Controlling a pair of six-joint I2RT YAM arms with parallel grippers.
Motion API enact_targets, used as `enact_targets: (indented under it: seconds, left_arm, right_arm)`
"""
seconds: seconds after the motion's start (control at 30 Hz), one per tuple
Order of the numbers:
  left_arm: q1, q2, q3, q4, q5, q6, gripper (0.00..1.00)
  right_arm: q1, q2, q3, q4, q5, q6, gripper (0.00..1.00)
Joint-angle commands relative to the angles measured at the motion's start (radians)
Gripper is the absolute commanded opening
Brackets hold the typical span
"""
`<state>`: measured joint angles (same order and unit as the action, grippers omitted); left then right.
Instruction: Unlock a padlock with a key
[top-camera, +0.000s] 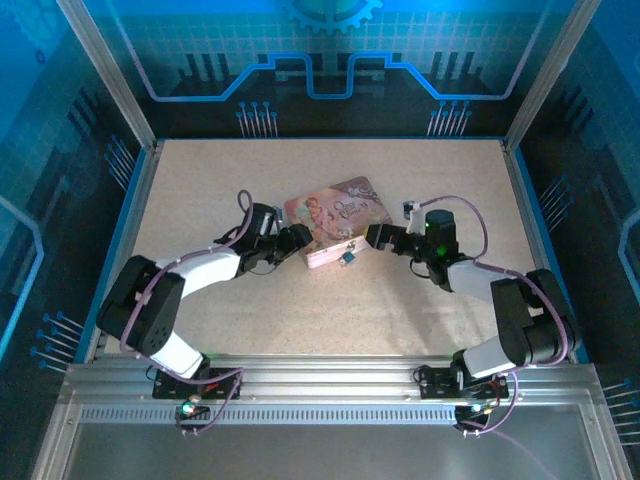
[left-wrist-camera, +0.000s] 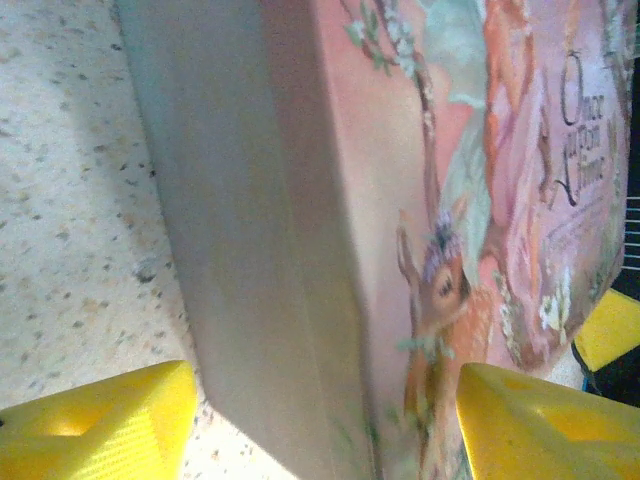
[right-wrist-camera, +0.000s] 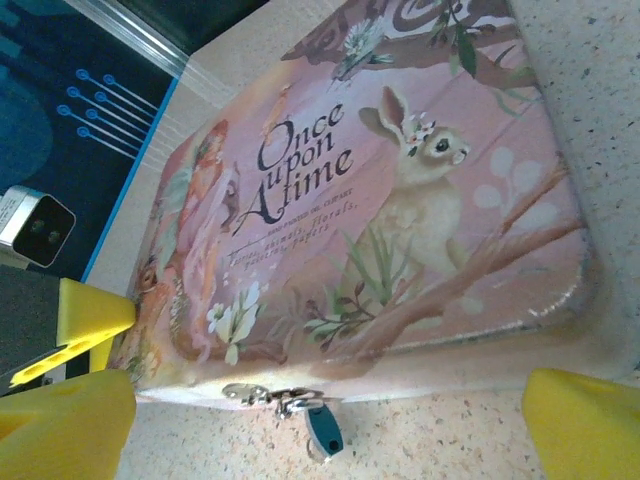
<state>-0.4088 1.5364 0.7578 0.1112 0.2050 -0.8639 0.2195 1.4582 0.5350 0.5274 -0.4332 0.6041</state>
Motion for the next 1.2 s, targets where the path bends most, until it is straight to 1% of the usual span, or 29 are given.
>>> enact_targets:
  seconds: [0.0,0.13,0.23,0.37,0.43,0.53,0.67,0.87,1.0,1.17]
  left_arm:
    - [0.0,-0.127,-0.014,-0.035,-0.072,0.035,0.72]
    - [0.002,-0.282,-0.022,-0.113,-0.137,0.099,0.76]
    - [0.004,-0.403,-0.065,-0.121,-0.164,0.127,0.8]
    - [0.011,-0.551,-0.136,-0.11,-0.179,0.144,0.86]
    - [0.02,-0.607,-0.164,-0.105,-0.176,0.147,0.87]
    - [0.031,-0.667,-0.196,-0.117,-0.177,0.147,0.87]
    - [0.04,-0.706,-0.229,-0.122,-0.183,0.12,0.87]
    - [0.048,-0.712,-0.237,-0.125,-0.164,0.1,0.87]
    - [0.051,-0.718,-0.236,-0.137,-0.161,0.098,0.87]
    - [0.053,-0.728,-0.243,-0.146,-0.159,0.09,0.87]
  right_arm:
    - [-0.032,-0.066,-0.047,0.04,-0.094,-0.061,0.98]
    - [-0.036,-0.104,-0.088,0.032,-0.152,-0.106,0.93]
    - [-0.033,-0.101,-0.115,0.07,-0.19,-0.111,0.87]
    - [-0.014,-0.064,-0.132,0.118,-0.21,-0.126,0.82]
    - [0.005,-0.039,-0.137,0.156,-0.208,-0.135,0.8]
    - [0.036,0.012,-0.135,0.207,-0.189,-0.146,0.8]
    - [0.07,0.105,-0.126,0.303,-0.177,-0.138,0.79]
    - [0.112,0.239,-0.098,0.431,-0.157,-0.097,0.75]
    - [0.134,0.307,-0.083,0.489,-0.141,-0.074,0.74]
    - [0.146,0.362,-0.054,0.515,-0.136,-0.063,0.71]
